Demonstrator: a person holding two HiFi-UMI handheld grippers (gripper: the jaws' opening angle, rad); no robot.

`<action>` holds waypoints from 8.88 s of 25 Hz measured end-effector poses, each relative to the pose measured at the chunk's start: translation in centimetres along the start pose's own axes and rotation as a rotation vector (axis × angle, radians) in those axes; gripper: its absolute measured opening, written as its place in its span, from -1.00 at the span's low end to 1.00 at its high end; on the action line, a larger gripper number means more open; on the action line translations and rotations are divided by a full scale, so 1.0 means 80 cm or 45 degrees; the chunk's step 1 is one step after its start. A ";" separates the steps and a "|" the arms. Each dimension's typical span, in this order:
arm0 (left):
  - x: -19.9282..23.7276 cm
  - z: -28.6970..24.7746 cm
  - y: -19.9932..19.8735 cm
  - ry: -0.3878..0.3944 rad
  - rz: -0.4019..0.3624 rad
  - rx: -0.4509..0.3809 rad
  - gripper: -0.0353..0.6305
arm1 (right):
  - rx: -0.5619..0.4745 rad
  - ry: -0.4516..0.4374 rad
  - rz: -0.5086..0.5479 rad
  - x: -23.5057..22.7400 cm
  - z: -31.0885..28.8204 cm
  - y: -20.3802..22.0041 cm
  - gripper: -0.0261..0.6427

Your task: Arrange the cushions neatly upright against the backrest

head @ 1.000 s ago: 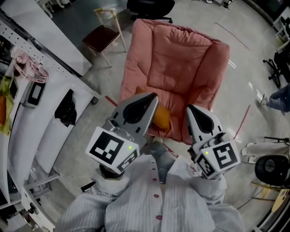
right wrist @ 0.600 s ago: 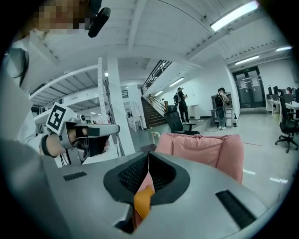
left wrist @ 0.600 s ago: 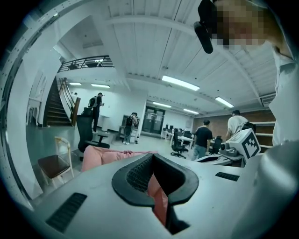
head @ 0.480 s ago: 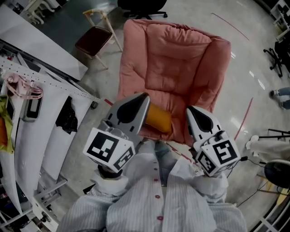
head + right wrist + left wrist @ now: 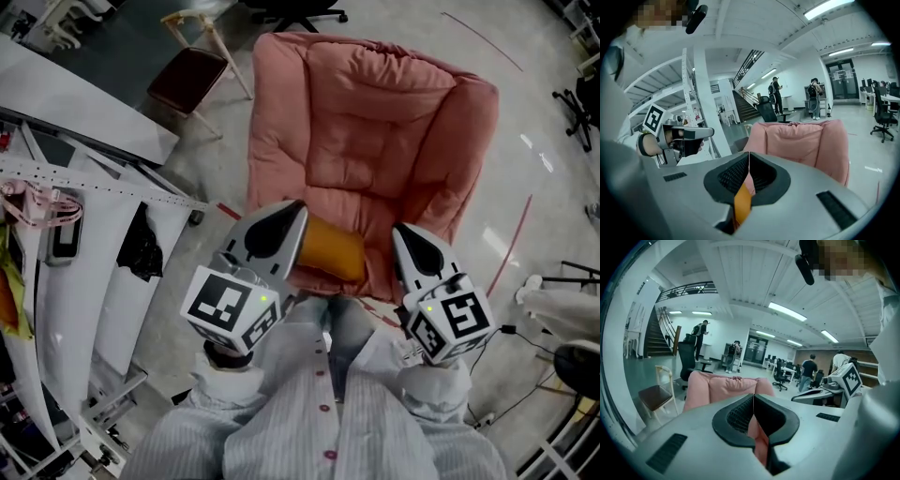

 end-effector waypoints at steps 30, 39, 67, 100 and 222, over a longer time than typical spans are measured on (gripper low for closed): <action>0.116 -0.125 0.259 -0.100 0.149 0.550 -0.57 | 0.462 0.096 -0.374 -0.128 -0.167 0.317 -0.88; 0.147 -0.161 0.310 -0.138 0.214 0.623 -0.33 | 0.534 0.160 -0.577 -0.159 -0.198 0.405 -0.76; 0.160 -0.179 0.385 -0.184 0.329 0.907 -0.10 | 0.857 0.109 -1.237 -0.182 -0.235 0.567 -0.36; 0.136 -0.178 0.343 -0.060 0.298 0.857 -0.60 | 0.559 0.342 -1.059 -0.193 -0.164 0.465 -0.84; -0.074 -0.125 -0.168 0.234 -0.121 -0.254 -0.86 | -0.369 -0.234 0.046 -0.077 0.023 -0.197 -0.87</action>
Point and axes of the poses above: the fingertips, and each gripper's own axes: z backward along the fingers, x to its left, y out of its underside, the point moved 7 cm from there along z, backward along the fingers, and after that the axes turned 2 degrees about -y, right-handed, at the moved point
